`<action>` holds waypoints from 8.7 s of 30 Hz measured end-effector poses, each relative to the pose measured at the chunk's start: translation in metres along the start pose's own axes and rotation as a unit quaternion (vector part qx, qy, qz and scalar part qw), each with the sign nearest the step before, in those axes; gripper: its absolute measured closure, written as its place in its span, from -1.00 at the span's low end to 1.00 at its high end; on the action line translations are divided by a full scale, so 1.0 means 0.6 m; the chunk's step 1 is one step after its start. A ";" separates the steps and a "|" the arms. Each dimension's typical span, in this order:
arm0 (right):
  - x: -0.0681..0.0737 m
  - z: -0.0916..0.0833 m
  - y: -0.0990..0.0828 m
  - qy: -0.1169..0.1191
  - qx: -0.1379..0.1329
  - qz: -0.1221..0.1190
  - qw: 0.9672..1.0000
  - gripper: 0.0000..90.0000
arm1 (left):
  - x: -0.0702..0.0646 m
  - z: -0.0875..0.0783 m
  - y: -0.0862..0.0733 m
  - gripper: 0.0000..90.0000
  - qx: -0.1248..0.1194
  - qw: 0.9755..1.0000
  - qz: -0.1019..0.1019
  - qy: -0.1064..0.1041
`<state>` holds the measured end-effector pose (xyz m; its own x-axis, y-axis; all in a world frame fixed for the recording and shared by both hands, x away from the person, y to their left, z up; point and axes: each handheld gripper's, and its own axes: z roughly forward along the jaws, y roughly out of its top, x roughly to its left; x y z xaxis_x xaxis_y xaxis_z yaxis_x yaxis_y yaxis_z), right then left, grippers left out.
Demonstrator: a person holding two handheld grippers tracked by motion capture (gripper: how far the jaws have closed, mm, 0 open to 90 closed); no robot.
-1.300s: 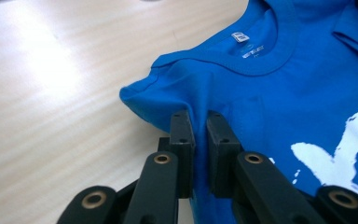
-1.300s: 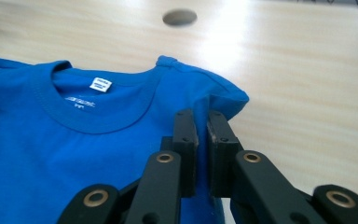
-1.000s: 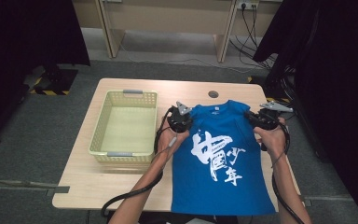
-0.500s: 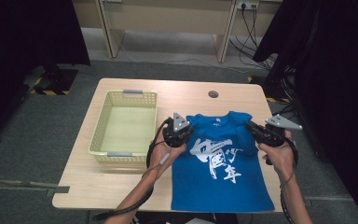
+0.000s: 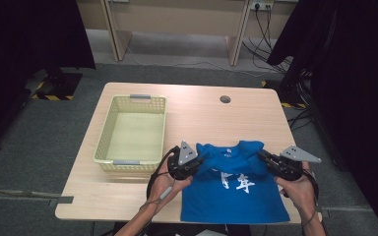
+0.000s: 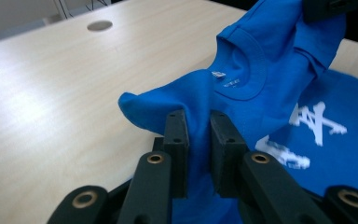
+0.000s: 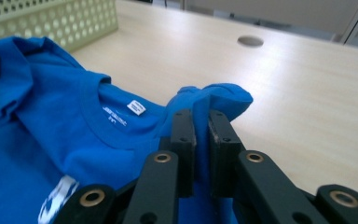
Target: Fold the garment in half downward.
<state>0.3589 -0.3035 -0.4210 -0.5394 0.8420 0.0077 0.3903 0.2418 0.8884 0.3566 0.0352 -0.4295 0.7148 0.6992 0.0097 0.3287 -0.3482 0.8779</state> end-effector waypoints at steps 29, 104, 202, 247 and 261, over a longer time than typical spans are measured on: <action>-0.005 0.021 -0.087 -0.024 0.117 -0.010 0.993 0.54 | -0.010 0.016 -0.081 0.38 0.092 0.995 0.028 0.035; 0.069 -0.011 -0.029 0.036 0.036 -0.028 0.998 0.64 | -0.064 0.002 -0.009 0.70 0.012 0.999 0.012 -0.049; 0.000 0.050 -0.074 -0.037 0.150 0.029 0.988 -0.50 | -0.043 0.013 -0.091 -0.70 0.108 0.993 0.014 -0.037; 0.055 0.025 -0.075 -0.014 0.108 0.029 0.994 -0.78 | -0.035 -0.038 -0.104 -0.89 0.083 0.996 -0.007 -0.024; 0.082 0.005 -0.087 0.004 0.098 0.023 0.995 -0.81 | -0.034 -0.063 -0.134 -0.88 0.095 0.995 -0.008 -0.014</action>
<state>0.3144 -0.2730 -0.4682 -0.5230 0.8508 0.0503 0.5518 0.2931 0.7808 0.2920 0.0725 -0.4824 0.7243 0.6892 -0.0187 0.4489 -0.4508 0.7715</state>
